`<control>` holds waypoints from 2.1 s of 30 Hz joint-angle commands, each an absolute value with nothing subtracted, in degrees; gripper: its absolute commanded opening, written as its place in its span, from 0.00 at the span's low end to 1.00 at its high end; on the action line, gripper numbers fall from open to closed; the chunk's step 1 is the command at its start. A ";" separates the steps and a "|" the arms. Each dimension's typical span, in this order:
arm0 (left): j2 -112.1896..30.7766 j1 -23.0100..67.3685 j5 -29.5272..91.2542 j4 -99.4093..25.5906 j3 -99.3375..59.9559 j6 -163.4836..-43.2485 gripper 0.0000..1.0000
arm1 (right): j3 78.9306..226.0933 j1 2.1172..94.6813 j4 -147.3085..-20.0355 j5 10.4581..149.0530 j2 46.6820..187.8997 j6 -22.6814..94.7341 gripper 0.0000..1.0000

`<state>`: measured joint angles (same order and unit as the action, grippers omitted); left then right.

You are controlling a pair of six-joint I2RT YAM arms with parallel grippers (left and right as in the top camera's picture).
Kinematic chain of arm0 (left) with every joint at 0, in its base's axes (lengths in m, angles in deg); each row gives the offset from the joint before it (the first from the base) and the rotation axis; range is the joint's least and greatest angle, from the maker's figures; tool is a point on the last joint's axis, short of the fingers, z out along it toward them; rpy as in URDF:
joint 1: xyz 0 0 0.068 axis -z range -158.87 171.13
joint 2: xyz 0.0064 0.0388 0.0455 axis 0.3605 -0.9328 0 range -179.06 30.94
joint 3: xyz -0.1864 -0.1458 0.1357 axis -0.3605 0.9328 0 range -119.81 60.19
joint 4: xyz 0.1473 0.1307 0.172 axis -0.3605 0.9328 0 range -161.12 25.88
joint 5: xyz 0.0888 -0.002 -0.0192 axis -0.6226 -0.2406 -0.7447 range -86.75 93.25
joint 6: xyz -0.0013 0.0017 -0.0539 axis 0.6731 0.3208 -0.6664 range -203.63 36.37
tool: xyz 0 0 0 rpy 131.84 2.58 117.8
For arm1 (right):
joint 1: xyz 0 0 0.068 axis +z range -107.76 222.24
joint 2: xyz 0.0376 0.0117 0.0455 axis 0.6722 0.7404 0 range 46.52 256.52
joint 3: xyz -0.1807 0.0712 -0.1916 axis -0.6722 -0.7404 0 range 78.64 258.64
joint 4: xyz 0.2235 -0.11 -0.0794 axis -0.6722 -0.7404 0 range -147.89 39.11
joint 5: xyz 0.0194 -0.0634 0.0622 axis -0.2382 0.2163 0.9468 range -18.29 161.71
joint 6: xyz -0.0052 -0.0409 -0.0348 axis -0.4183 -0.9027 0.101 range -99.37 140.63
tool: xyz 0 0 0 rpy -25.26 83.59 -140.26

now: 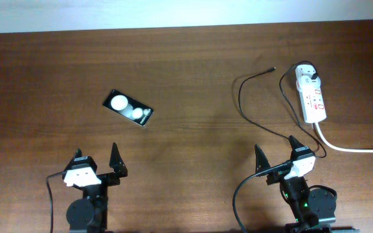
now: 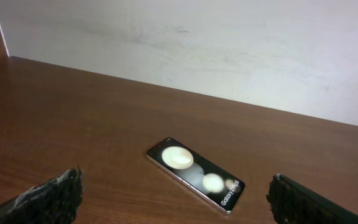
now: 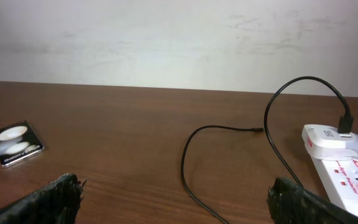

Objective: Plug charger to phone and switch on socket

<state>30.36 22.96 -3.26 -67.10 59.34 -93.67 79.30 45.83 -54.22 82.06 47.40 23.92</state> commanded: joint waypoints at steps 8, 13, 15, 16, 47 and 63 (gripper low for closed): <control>30.65 23.11 -3.89 -67.19 59.67 -92.95 0.99 | 78.95 46.36 -54.53 81.76 46.92 24.53 0.99; 30.65 23.11 -3.89 -67.19 59.67 -92.95 0.99 | 78.95 46.36 -54.53 81.76 46.92 24.53 0.99; 30.65 23.11 -3.89 -67.19 59.67 -92.95 0.99 | 78.95 46.36 -54.53 81.76 46.92 24.51 0.99; 30.65 23.11 -3.89 -67.19 59.67 -92.95 0.99 | 78.95 46.36 -54.53 81.73 46.92 24.53 0.99; 30.65 23.11 3.43 -67.98 59.50 -92.93 0.99 | 78.95 46.36 -54.53 81.73 46.92 24.53 0.99; 23.17 23.11 8.22 -41.14 34.30 -92.95 0.99 | 78.95 46.36 -54.53 81.73 46.92 24.53 0.99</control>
<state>27.24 22.96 7.78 -43.35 39.72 -93.67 79.30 45.83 -54.24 82.06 47.40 23.90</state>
